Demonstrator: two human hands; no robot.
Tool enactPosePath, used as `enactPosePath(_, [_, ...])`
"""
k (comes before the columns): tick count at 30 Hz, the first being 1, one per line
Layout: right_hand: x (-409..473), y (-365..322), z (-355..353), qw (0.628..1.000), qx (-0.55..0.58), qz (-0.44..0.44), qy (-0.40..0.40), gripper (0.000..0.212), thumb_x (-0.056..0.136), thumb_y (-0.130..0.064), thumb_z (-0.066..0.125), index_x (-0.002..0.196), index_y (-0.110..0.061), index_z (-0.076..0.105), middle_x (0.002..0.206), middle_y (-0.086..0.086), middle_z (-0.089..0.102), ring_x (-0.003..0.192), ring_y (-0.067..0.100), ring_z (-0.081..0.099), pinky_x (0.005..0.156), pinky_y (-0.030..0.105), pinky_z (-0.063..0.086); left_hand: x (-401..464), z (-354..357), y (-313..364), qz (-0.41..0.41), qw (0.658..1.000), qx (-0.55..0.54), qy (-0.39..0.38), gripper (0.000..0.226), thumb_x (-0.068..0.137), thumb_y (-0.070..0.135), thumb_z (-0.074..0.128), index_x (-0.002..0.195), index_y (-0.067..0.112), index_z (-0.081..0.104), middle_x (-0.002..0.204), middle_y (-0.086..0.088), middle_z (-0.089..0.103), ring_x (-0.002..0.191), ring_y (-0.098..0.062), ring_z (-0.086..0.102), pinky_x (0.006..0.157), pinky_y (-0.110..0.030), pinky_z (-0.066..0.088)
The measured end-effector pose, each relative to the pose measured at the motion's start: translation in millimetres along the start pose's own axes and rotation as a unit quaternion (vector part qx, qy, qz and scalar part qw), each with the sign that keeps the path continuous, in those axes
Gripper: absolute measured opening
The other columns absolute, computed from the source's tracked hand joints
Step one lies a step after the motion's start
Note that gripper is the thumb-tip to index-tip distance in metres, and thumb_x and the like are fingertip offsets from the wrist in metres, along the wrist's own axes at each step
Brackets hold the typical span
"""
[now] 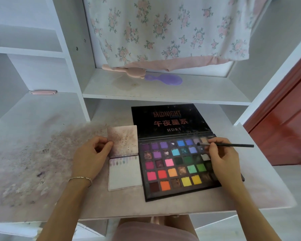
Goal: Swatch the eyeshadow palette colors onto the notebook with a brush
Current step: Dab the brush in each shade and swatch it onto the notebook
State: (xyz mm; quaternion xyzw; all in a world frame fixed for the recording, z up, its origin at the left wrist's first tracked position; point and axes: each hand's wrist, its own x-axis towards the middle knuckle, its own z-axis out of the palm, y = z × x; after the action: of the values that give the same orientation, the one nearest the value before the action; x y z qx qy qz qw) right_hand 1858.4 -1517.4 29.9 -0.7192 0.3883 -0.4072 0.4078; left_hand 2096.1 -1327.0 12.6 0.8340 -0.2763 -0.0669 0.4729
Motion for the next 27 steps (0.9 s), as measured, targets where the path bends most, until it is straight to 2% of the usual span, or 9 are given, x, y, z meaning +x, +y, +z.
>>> enactPosePath(4, [5, 11, -1, 0.997, -0.078, 0.003, 0.012, 0.008, 0.092, -0.012, 0.047, 0.088, -0.019, 0.05, 0.073, -0.012, 0.059, 0.067, -0.001, 0.058, 0.047, 0.01, 0.044, 0, 0, 0, 0.004, 1.0, -0.006, 0.0, 0.006, 0.085, 0.021, 0.063, 0.08, 0.025, 0.063, 0.074, 0.015, 0.061, 0.073, 0.0, 0.056, 0.06, -0.013, 0.035])
enactPosePath(7, [4, 14, 1, 0.994, -0.106, 0.006, 0.009, 0.009, 0.091, -0.014, 0.049, 0.084, -0.02, 0.05, 0.071, -0.013, 0.058, 0.068, 0.0, 0.057, 0.051, 0.014, 0.04, 0, 0, 1, 0.005, 1.0, 0.003, 0.004, 0.006, 0.085, 0.022, 0.063, 0.08, 0.026, 0.063, 0.071, 0.017, 0.061, 0.07, 0.001, 0.056, 0.059, -0.012, 0.034])
enactPosePath(11, [4, 15, 0, 0.992, -0.126, 0.002, -0.005, 0.018, 0.091, -0.014, 0.05, 0.078, -0.027, 0.047, 0.069, -0.014, 0.057, 0.065, 0.0, 0.057, 0.051, 0.012, 0.038, 0, -1, 0, 0.007, 1.0, 0.011, 0.002, 0.008, 0.085, 0.02, 0.063, 0.079, 0.026, 0.063, 0.071, 0.016, 0.061, 0.07, 0.001, 0.056, 0.059, -0.014, 0.034])
enactPosePath(14, [3, 16, 1, 0.988, -0.157, 0.002, -0.002, 0.014, 0.091, -0.014, 0.05, 0.08, -0.023, 0.048, 0.066, -0.016, 0.054, 0.06, -0.002, 0.054, 0.048, 0.009, 0.034, 1, -1, 1, 0.008, 1.0, 0.015, 0.003, 0.006, 0.084, 0.019, 0.063, 0.08, 0.024, 0.063, 0.07, 0.016, 0.061, 0.069, 0.001, 0.055, 0.059, -0.014, 0.034])
enactPosePath(17, [3, 17, 1, 0.988, -0.155, -0.006, 0.014, 0.012, 0.091, -0.013, 0.05, 0.083, -0.021, 0.047, 0.066, -0.017, 0.053, 0.06, -0.002, 0.053, 0.048, 0.008, 0.034, 0, -1, 2, 0.007, 1.0, 0.015, 0.008, 0.008, 0.084, 0.019, 0.064, 0.079, 0.024, 0.063, 0.069, 0.017, 0.06, 0.069, 0.003, 0.054, 0.059, -0.013, 0.034])
enactPosePath(21, [2, 17, 2, 0.988, -0.154, -0.025, -0.003, 0.012, 0.09, -0.011, 0.05, 0.086, -0.022, 0.047, 0.069, -0.018, 0.053, 0.063, -0.003, 0.055, 0.048, 0.008, 0.036, -1, -1, 4, 0.008, 1.0, 0.015, 0.01, 0.015, 0.084, 0.019, 0.064, 0.075, 0.03, 0.059, 0.069, 0.019, 0.059, 0.068, 0.004, 0.053, 0.059, -0.011, 0.032])
enactPosePath(23, [2, 17, 3, 0.987, -0.16, -0.026, 0.004, 0.012, 0.09, -0.011, 0.05, 0.085, -0.022, 0.047, 0.067, -0.017, 0.053, 0.06, -0.002, 0.054, 0.041, 0.009, 0.038, -1, -1, 4, 0.01, 1.0, 0.016, 0.009, 0.015, 0.084, 0.019, 0.063, 0.075, 0.03, 0.059, 0.069, 0.019, 0.059, 0.068, 0.004, 0.053, 0.059, -0.011, 0.032])
enactPosePath(27, [2, 17, 2, 0.989, -0.145, -0.018, 0.014, 0.011, 0.09, -0.01, 0.05, 0.085, -0.02, 0.048, 0.065, -0.013, 0.054, 0.056, 0.001, 0.054, 0.041, 0.011, 0.039, -1, -1, 3, 0.014, 1.0, 0.017, 0.006, 0.011, 0.084, 0.02, 0.063, 0.077, 0.027, 0.061, 0.069, 0.018, 0.059, 0.069, 0.002, 0.054, 0.059, -0.012, 0.034])
